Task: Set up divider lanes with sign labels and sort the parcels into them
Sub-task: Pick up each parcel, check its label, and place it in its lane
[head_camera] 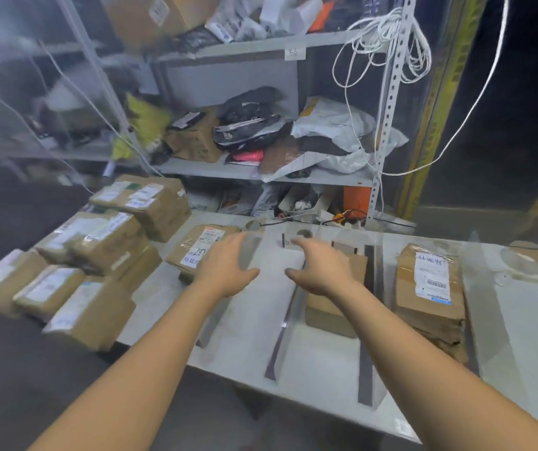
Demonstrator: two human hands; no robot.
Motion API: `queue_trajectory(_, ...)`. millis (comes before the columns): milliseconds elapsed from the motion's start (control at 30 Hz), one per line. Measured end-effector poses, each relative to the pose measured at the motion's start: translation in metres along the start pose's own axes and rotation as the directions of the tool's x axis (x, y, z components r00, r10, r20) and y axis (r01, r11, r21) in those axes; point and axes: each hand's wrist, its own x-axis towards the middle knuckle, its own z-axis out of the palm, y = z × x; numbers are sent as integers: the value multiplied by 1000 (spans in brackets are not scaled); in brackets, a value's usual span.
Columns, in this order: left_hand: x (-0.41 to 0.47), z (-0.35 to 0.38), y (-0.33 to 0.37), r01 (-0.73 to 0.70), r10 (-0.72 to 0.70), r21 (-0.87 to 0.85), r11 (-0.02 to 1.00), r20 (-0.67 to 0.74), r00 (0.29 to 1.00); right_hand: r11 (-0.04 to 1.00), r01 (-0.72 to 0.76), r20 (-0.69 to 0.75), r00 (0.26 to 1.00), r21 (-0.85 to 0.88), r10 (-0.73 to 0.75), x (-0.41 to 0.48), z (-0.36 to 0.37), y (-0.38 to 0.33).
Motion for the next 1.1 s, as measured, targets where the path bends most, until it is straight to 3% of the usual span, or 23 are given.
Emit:
queue_trajectory(133, -27, -30, -48, 81, -75, 151, 985, -47, 996, 996, 89, 33, 996, -29, -88, 6, 15, -58)
queue_trajectory(400, -52, -85, -158, 181, -161, 259, 949, -98, 982, 986, 167, 79, 983, -25, -164, 28, 55, -177)
queue_trajectory(800, -16, -160, -362, 198, -176, 204, 959, -122, 977, 981, 189, 79, 979, -45, -185, 99, 125, -363)
queue_trajectory(1100, 53, -159, -464, 213, -201, 137, 968, -94, 975, 987, 157, 66, 986, -16, -156, 196, 176, -417)
